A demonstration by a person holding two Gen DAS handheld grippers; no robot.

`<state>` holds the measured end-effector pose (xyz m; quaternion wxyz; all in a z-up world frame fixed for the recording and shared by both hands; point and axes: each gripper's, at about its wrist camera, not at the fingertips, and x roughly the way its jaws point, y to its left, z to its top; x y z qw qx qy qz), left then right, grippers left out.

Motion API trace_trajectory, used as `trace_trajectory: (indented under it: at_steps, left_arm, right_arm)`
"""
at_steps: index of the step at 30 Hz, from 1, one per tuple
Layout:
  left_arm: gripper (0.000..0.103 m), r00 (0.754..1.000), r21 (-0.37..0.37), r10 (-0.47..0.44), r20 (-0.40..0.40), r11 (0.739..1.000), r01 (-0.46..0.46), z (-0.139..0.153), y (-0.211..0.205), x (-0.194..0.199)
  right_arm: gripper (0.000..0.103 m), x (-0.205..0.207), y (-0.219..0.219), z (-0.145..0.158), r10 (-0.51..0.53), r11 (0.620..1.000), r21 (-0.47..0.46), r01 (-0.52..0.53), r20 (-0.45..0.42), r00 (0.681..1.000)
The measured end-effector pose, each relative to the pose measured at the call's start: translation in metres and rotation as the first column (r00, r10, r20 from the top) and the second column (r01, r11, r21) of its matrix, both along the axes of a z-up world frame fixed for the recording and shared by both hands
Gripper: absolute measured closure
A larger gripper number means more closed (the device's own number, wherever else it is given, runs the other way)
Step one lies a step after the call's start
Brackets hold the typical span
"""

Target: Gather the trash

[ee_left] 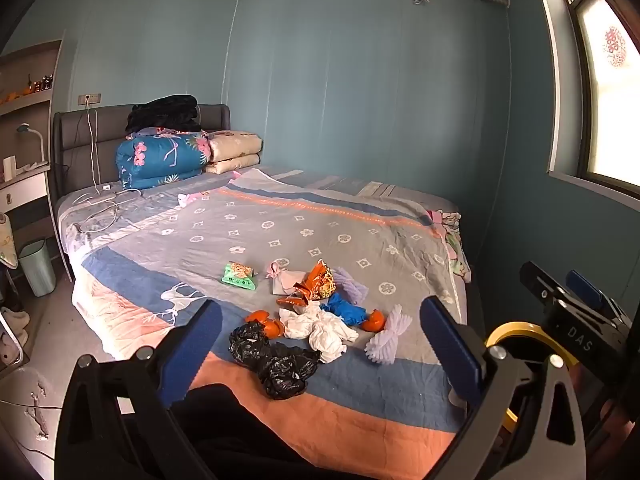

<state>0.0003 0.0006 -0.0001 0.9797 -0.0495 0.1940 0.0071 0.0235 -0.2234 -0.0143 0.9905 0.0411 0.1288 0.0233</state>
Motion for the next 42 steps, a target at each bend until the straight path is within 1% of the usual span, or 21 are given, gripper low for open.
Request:
trace_trajectory:
  at_steps: [31,33,42]
  left_arm:
    - [0.007,1.0,0.003,-0.003,-0.004,1.0,0.003,0.0,-0.001,0.001]
    - [0.007,1.0,0.003,-0.004,-0.004,1.0,0.004,-0.006,-0.001,0.0]
    - [0.007,1.0,0.002,-0.004,-0.006,1.0,0.004,-0.01,-0.001,0.0]
  right_arm:
    - [0.008,0.002,-0.001,-0.001,-0.002,1.0,-0.002,0.002,-0.002,1.0]
    - [0.008,0.002,-0.001,-0.001,-0.001,1.0,0.0,0.001,-0.001,1.0]
    - [0.008,0.003,-0.002,-0.002,-0.002,1.0,0.001,0.002,-0.004,1.0]
